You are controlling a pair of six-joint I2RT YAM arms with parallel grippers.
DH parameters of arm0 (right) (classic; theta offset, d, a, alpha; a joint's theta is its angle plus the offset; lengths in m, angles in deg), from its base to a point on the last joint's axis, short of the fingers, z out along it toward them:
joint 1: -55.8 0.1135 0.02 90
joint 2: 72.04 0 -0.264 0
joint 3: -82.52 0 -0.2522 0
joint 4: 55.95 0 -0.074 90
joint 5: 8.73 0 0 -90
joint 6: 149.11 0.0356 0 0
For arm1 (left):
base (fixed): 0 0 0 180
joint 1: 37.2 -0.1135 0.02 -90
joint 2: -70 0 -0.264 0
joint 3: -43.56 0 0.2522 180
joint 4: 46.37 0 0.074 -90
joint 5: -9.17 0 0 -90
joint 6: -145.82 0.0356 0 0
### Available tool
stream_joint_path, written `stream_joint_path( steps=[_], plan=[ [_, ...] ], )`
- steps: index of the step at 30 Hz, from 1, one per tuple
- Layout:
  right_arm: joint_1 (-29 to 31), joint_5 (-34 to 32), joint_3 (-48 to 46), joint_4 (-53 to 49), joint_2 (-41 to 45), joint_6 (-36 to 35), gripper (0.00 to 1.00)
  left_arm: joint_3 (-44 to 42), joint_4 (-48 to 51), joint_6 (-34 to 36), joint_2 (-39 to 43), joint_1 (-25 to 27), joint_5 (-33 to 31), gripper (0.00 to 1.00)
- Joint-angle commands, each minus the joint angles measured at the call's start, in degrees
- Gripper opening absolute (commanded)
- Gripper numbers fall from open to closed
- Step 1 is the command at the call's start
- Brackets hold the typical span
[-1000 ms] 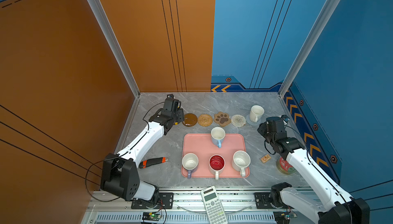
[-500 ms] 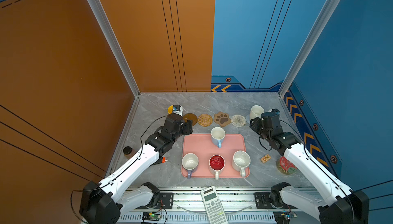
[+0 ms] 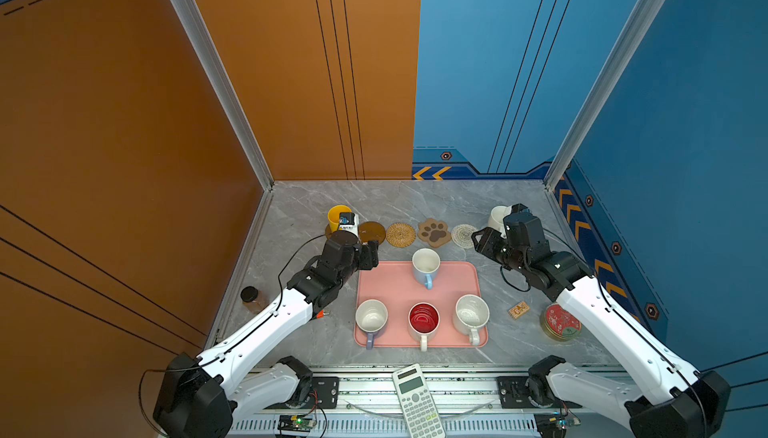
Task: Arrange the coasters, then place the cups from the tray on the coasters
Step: 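Draw the left gripper back while the right gripper moves over the pink tray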
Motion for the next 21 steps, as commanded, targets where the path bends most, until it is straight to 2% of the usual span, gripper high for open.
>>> stream_joint_path(
  steps=[1, 6, 13, 21],
  plan=[
    [3.4, 1.4, 4.7, -8.6, -2.1, -4.4, 0.53, -1.1, -0.9, 0.9, 1.8, -0.2, -1.7, 0.75],
    [10.0, 1.5, 6.0, -11.1, -3.6, -5.3, 0.54, -2.7, -1.3, 0.8, 3.4, -1.4, -1.9, 0.76],
    [16.3, 1.1, 5.6, -15.7, -6.5, -4.8, 0.56, -3.5, -1.0, 0.4, 4.3, -2.5, -1.3, 0.76],
    [22.0, 0.6, 4.8, -15.8, -11.5, -6.6, 0.57, -4.3, -1.8, 0.2, 4.6, -2.9, -0.7, 0.76]
  ],
)
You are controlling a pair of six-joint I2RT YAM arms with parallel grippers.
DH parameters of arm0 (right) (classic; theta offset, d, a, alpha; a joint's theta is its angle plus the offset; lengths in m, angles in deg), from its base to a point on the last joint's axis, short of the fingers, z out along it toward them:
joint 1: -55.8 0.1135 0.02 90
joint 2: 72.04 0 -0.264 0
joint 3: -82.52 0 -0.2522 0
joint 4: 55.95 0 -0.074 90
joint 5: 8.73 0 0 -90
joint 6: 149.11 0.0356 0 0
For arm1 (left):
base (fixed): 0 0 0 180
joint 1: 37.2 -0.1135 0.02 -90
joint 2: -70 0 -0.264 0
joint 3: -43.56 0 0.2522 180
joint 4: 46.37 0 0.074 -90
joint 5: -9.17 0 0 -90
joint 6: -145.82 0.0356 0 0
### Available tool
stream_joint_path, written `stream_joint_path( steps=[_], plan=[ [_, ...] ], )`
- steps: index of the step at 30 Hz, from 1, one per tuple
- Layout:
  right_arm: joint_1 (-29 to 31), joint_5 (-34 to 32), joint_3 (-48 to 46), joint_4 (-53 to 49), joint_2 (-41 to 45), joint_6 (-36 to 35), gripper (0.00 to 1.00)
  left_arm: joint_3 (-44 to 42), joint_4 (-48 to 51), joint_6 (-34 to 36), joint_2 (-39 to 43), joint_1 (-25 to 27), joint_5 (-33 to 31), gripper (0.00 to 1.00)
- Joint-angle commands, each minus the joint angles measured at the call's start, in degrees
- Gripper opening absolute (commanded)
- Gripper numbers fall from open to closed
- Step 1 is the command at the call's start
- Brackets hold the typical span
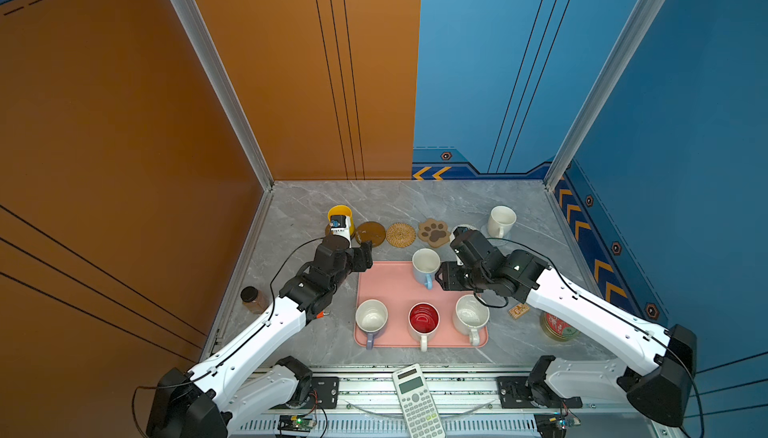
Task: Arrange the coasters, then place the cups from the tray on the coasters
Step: 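Draw the left gripper back while the right gripper moves over the pink tray, then lower the right gripper onto the white mug with the blue handle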
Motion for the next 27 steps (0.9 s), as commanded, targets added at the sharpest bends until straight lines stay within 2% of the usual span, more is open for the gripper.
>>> stream_joint_path(
  steps=[1, 21, 27],
  plan=[
    [1.8, -0.8, 0.2, -2.5, -2.6, -2.1, 0.57, -1.0, -0.6, 0.1, 0.3, -0.8, 0.2, 0.76],
    [3.6, -7.3, 5.2, -2.9, -14.9, -2.8, 0.55, -1.4, -1.0, -0.1, -1.0, -2.4, 1.5, 0.76],
    [3.6, -8.9, 6.6, -2.5, -18.0, -2.4, 0.52, -1.4, -0.9, -0.1, -1.3, -2.9, 1.9, 0.76]
  ],
)
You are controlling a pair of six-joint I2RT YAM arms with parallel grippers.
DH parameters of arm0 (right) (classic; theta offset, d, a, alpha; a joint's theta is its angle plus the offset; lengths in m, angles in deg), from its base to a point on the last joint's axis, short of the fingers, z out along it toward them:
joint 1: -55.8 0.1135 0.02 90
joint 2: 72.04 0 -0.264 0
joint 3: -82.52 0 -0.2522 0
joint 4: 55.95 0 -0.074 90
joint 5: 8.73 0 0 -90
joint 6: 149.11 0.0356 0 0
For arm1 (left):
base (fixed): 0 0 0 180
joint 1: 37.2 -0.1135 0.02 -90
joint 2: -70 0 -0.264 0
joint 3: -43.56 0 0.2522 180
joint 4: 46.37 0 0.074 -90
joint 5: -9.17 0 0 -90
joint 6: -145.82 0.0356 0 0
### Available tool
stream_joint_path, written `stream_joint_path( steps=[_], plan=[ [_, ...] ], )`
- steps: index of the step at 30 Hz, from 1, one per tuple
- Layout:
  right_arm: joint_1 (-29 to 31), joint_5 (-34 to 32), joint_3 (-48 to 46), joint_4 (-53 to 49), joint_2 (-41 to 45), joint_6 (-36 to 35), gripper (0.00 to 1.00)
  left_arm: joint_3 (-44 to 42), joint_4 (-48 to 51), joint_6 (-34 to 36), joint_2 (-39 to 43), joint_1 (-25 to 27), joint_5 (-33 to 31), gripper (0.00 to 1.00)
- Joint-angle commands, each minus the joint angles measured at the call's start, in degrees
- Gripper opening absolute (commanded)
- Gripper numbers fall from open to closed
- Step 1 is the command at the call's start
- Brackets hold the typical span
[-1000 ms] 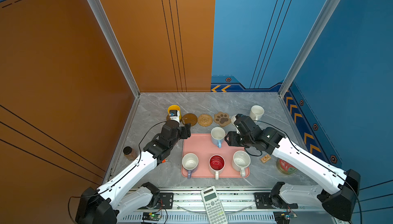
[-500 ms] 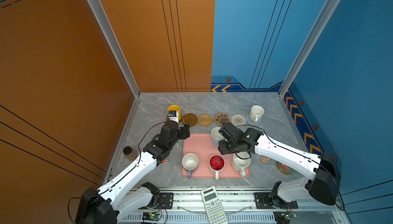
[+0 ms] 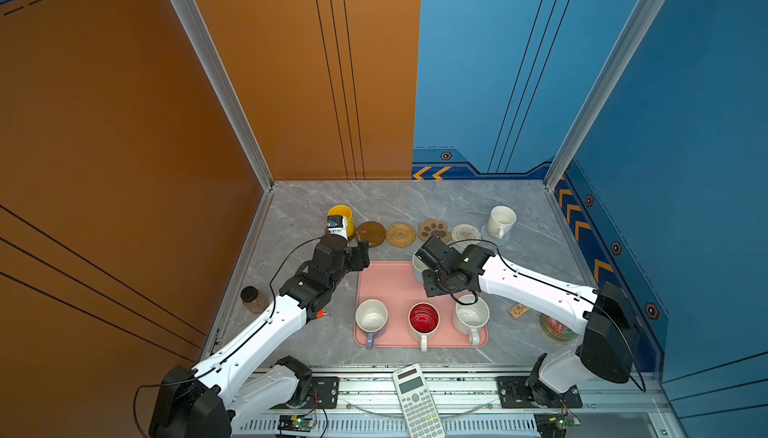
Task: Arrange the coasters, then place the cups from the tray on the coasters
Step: 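Lower the right gripper onto the white mug with the blue handle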
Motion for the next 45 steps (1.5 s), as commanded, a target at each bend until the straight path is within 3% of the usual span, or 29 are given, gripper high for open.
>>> stream_joint_path(
  steps=[1, 18, 45],
  plan=[
    [0.3, -3.1, 1.5, -1.2, -1.4, 0.2, 0.51, -0.8, -0.4, -0.1, -0.1, -0.6, 1.2, 0.76],
    [0.5, -3.7, 0.1, 3.7, -4.0, 2.1, 0.49, -1.1, -0.4, -0.4, 0.0, -1.2, 1.7, 0.77],
    [0.1, -4.5, 1.1, 5.9, -8.4, 3.3, 0.36, -1.5, -0.5, -0.5, -0.3, -1.8, 2.1, 0.77]
  ],
)
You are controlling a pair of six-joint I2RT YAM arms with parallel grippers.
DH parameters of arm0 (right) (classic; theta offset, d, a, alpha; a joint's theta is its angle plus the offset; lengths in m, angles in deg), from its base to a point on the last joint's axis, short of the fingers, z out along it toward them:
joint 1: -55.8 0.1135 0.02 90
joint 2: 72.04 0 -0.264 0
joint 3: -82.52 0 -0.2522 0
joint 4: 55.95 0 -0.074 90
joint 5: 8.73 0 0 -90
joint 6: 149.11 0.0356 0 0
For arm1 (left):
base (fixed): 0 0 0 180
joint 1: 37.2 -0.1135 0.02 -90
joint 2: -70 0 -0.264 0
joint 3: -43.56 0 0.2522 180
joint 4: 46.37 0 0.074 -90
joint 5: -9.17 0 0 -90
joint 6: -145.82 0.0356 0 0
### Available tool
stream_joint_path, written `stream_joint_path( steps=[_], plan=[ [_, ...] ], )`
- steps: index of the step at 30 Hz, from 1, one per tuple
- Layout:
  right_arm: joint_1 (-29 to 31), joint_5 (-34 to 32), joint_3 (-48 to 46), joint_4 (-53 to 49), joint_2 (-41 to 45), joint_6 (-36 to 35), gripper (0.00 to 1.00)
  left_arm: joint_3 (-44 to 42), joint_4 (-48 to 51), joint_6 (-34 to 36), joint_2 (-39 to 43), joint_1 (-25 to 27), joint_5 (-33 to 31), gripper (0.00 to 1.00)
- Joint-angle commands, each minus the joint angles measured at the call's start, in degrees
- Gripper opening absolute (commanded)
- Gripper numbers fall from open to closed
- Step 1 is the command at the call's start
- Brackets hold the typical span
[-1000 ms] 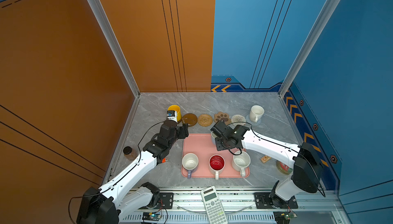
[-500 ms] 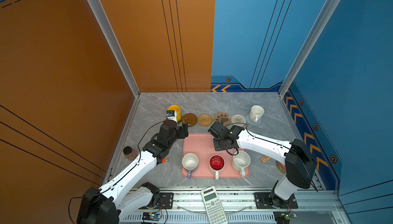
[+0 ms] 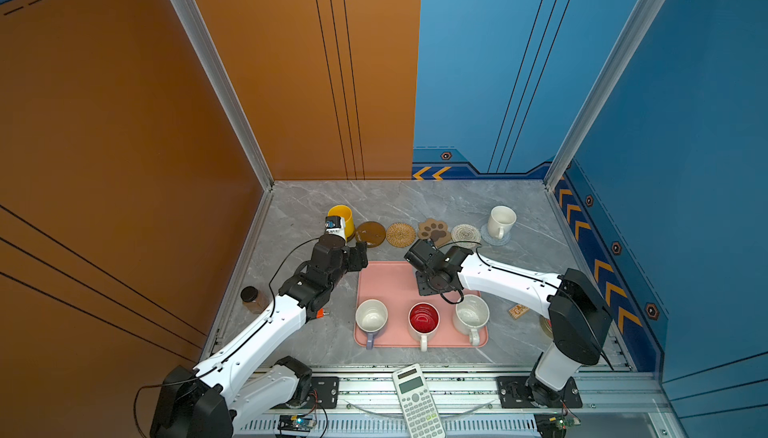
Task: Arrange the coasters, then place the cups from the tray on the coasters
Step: 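Lower the right gripper onto the white mug with the blue handle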
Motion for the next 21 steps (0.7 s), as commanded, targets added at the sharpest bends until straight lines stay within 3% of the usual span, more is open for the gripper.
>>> stream_joint_path(
  steps=[1, 13, 21],
  plan=[
    [0.0, -1.3, 0.7, 1.5, -0.5, 1.2, 0.35, -0.8, -0.5, -0.3, -0.4, -0.7, 1.0, 0.77],
    [-0.4, -1.5, 0.9, 1.9, -1.5, 1.7, 0.35, -1.1, -0.4, -0.5, 0.1, -0.9, 0.9, 0.77],
    [-0.7, -1.8, 0.7, 2.6, -2.1, 2.0, 0.28, -1.3, -0.2, -0.8, 0.4, -1.2, 0.6, 0.77]
  ],
)
